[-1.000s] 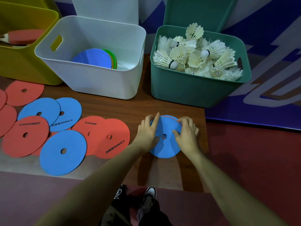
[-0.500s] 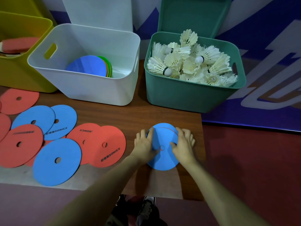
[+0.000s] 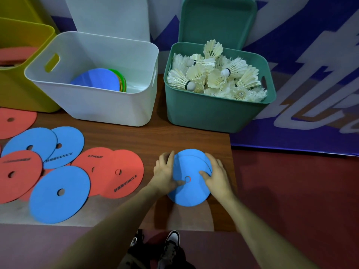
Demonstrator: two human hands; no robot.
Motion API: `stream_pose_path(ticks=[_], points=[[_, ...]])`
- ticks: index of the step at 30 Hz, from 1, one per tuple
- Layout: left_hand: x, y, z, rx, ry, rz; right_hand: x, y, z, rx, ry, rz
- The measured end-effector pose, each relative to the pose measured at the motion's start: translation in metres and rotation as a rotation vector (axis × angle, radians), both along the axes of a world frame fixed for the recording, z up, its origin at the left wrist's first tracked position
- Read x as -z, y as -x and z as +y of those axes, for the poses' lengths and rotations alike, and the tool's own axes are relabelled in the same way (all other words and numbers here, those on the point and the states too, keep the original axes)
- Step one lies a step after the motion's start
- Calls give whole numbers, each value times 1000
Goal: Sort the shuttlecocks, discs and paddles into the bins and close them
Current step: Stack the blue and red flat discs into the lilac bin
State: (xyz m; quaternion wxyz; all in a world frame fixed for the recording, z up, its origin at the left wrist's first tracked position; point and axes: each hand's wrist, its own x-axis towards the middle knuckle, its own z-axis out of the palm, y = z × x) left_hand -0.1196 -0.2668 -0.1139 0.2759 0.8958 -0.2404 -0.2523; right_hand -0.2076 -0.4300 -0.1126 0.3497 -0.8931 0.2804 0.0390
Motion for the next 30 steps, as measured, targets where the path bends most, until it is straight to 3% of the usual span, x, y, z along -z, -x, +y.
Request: stream_pose_path(ticks=[4,11,16,21,30], points=[[3,1,4,76,-14,34,4,14,2,-21,2,15],[8,-5,8,151,30,4,-8,13,12,-102,83,-225],[2,-11,19,53,84,-41,-20,-1,27,-168,199,-357],[-10,-10,42,-46,89,-155,-29,-20,46,-128,91,-417],[-25,-52,143,-152,11,-175,-31,-89,137,-162,-143,-176]])
